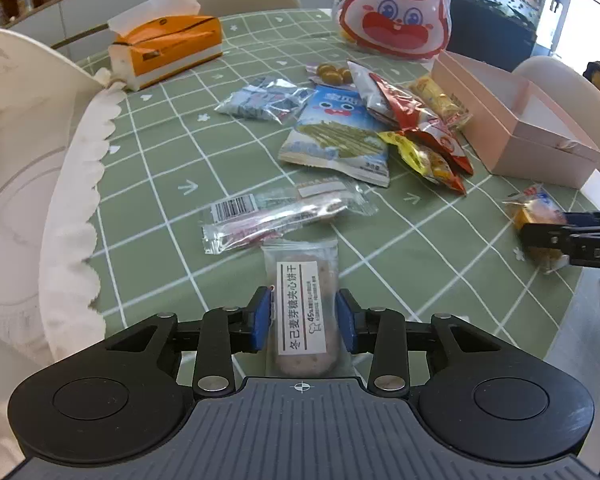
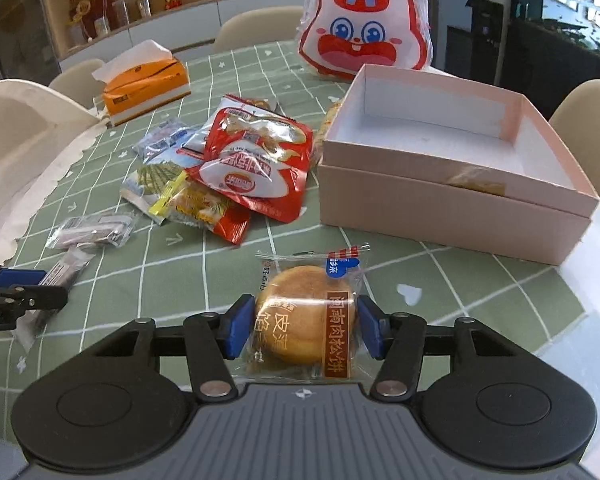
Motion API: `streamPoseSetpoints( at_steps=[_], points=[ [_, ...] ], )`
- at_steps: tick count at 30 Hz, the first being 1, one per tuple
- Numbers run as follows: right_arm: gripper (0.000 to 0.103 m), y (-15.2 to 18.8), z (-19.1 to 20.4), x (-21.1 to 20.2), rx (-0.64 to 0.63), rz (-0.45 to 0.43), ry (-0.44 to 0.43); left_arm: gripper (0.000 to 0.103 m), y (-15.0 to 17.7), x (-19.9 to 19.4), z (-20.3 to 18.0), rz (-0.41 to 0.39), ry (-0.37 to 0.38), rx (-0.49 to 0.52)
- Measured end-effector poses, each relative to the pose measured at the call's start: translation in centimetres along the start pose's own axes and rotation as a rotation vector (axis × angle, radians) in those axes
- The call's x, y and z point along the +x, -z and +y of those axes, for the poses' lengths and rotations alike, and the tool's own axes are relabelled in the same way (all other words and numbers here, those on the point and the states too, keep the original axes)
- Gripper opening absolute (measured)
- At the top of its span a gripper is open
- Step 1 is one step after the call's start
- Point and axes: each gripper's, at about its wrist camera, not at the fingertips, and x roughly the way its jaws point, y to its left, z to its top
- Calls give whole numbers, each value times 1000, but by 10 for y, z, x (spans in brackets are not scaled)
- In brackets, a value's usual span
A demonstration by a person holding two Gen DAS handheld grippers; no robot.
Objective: Organize snacks
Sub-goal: 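Carry both snacks over the pink box and release them inside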
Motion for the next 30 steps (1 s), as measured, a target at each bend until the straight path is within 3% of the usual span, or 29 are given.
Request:
streamPoseSetpoints(
  at_steps=[4, 9, 14, 18, 25, 28, 30],
  points=[
    [55, 5, -2, -34, -62, -15, 9, 40, 9, -17, -19, -17, 72, 4],
    [55, 15, -23, -71, -41, -2, 28, 40, 10, -29, -65, -6, 218, 36],
    [55, 9, -53, -110, 1, -48, 63, 40, -11, -45, -122, -36, 353, 105],
    [55, -21, -75, -149, -13, -166, 86, 40, -60, -64, -154, -121, 429, 134],
    [55, -126, -117, -195, -78, -362, 142, 40, -178, -97, -197, -325, 475, 142],
    [55, -167, -142, -191, -44, -395, 125, 40, -219, -83, -214, -341, 442, 104],
    [55, -188, -161, -176, -14, -368, 106, 40, -232, -62, -226, -317, 416, 90]
  ],
)
